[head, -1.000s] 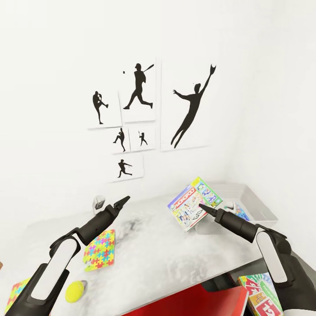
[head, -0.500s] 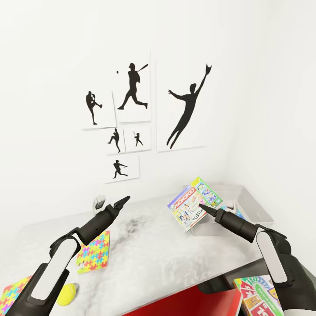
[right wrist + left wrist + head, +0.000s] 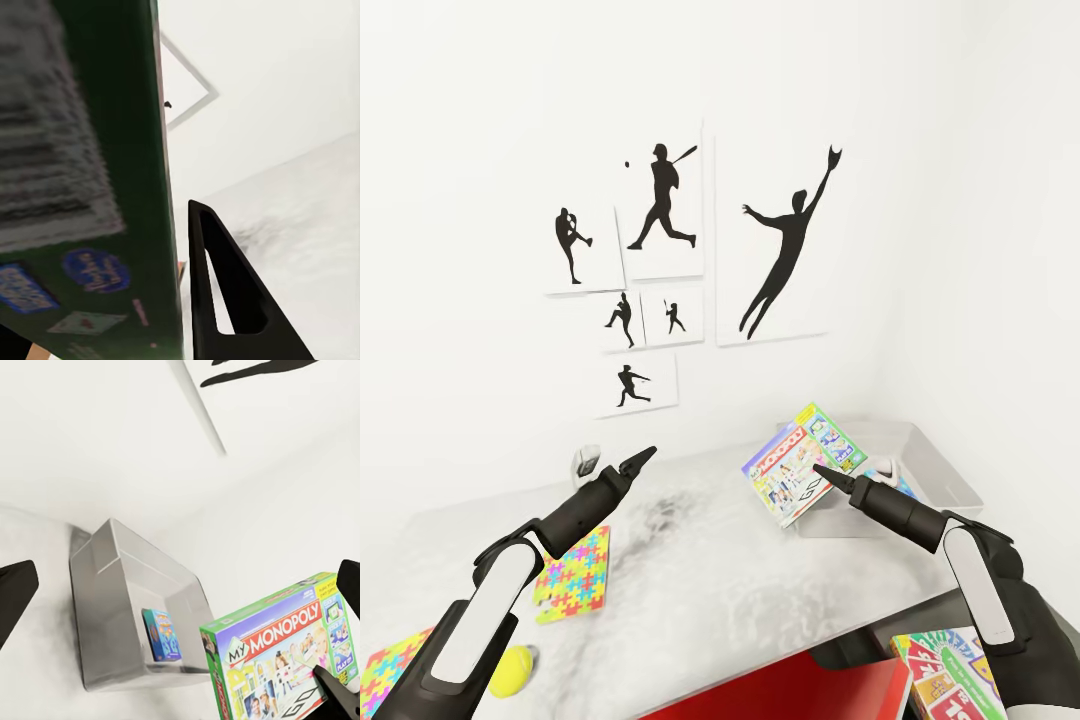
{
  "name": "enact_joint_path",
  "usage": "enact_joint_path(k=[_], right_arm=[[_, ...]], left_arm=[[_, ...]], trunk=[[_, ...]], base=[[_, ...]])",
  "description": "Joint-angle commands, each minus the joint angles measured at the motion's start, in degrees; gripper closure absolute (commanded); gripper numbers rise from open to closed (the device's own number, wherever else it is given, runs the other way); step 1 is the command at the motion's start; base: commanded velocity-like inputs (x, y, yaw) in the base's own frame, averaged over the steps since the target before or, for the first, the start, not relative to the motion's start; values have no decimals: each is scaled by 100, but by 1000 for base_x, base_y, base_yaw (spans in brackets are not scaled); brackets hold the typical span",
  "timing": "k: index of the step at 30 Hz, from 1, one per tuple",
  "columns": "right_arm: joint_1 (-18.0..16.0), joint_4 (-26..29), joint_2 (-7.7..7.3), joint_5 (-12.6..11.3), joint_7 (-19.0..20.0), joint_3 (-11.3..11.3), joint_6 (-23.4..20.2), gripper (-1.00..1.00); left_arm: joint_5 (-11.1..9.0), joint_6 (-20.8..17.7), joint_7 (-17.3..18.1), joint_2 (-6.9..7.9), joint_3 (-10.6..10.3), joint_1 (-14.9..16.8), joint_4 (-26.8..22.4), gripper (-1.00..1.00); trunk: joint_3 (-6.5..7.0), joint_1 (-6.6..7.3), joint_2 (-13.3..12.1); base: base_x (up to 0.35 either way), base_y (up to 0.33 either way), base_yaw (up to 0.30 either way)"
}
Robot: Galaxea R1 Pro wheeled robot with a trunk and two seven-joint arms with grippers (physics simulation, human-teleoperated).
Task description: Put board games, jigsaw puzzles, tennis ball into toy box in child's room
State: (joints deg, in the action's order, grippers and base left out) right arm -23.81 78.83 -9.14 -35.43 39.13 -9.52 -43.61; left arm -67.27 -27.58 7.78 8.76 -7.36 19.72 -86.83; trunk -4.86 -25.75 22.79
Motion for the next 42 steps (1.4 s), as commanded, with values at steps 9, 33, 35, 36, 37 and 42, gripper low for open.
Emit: enact_joint_path(k=[9, 33, 35, 36, 37, 42], right_arm=[[-3, 1, 0, -16, 16, -6, -26, 100], [-1, -15, 0, -12, 34, -27, -19, 100], [-1, -17, 0, -11, 35, -30, -19, 100], [-1, -19, -1, -10, 38, -32, -18, 100], [-1, -19, -1, -10, 38, -32, -18, 100], [-1, -24, -6, -4, 47, -39, 24, 100]], left_arm=[[-32, -18, -2, 5, -2, 5, -1, -100], [-32, -19, 4, 3, -2, 5, -1, -100], [-32, -19, 4, 3, -2, 5, -1, -100], [-32, -17, 4, 3, -2, 5, -1, -100], [-32, -17, 4, 3, -2, 5, -1, -100], [-32, -18, 4, 9, -2, 5, -1, -100]], trunk=[[-13, -4, 13], [-13, -4, 13], [-13, -4, 13], [-13, -4, 13], [-13, -4, 13], [-13, -4, 13]], base=[[0, -3, 0], [0, -30, 0], [0, -3, 0], [0, -2, 0], [0, -2, 0], [0, 0, 0]])
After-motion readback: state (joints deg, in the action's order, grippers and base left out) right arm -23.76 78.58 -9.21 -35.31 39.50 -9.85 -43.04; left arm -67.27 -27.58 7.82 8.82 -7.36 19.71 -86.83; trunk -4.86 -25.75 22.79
